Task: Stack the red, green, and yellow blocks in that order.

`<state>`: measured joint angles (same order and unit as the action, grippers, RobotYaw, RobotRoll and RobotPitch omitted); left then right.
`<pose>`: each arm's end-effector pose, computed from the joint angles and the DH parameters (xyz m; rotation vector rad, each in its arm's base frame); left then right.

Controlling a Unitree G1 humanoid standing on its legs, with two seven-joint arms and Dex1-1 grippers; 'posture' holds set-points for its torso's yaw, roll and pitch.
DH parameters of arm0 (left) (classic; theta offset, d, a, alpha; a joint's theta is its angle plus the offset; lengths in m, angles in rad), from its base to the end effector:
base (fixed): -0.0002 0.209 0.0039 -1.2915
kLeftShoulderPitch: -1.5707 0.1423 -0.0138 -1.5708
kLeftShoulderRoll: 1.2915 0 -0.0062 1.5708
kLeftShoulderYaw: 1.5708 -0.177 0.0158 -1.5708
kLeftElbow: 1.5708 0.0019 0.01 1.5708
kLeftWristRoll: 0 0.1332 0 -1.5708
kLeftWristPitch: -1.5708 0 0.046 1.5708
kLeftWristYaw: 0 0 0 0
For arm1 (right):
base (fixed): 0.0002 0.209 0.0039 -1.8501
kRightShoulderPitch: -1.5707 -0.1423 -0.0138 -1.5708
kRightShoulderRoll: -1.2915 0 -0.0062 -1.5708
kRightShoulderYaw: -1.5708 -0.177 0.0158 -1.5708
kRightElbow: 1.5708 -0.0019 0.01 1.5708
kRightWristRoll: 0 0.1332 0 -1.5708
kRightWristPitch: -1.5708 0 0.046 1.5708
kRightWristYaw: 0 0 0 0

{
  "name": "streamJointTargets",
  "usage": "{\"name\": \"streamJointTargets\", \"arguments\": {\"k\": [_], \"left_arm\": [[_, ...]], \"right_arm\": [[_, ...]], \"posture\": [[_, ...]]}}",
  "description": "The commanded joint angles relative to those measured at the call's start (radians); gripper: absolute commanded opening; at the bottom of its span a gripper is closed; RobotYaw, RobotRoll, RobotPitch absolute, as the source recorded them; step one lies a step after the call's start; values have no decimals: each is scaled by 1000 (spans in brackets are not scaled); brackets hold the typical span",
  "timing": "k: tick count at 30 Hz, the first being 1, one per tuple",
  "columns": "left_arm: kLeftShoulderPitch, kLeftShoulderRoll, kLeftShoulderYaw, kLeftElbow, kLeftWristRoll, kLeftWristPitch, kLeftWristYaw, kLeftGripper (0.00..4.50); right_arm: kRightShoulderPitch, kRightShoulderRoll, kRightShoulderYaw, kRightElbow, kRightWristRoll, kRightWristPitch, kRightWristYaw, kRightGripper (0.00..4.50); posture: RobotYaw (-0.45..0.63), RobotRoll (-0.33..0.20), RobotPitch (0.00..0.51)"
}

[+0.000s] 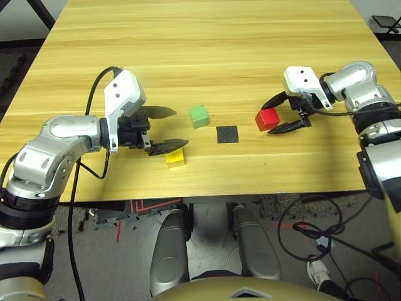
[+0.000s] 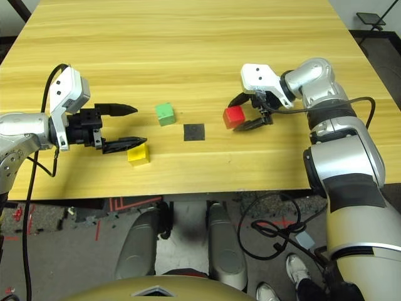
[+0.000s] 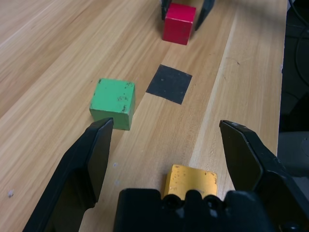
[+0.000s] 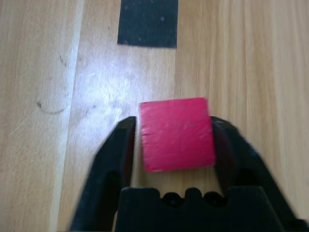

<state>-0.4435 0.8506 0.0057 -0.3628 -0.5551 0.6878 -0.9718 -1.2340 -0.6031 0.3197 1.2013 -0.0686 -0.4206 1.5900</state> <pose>0.2333 0.2231 0.2216 0.3891 0.1520 -1.1171 0.3523 -0.2304 0.2397 -0.9197 0.3090 1.4434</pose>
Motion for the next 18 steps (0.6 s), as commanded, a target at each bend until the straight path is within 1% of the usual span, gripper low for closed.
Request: {"name": "streamJointTargets", "arguments": {"k": [1,4,6,8,10,13,18], "left_arm": [[24,10,15,-26,-6,13,5,4500],[27,15,16,-24,-4,11,5,4500],[23,14,13,-20,-2,11,5,4500],[14,9,7,-15,1,10,9,4500],[11,1,-2,-10,7,6,12,4500],[21,-12,-9,-11,9,0,20,4500],[30,-33,-14,-15,12,0,38,4500]], "right_arm": [[-15,5,-7,-10,-36,-21,-8,2031],[-27,28,-14,-70,-33,38,-6,2031],[-25,46,-18,-136,-26,113,-6,2031],[-6,60,-17,-228,-34,217,-37,2031],[28,66,-15,-341,-37,319,-64,2031],[88,68,-14,-511,-15,469,-63,2031],[182,67,-5,-742,2,662,-81,2031]], "posture": [[329,-57,242],[326,-61,241],[324,-64,240],[322,-68,240],[322,-71,240],[324,-76,241],[332,-80,244]]}}
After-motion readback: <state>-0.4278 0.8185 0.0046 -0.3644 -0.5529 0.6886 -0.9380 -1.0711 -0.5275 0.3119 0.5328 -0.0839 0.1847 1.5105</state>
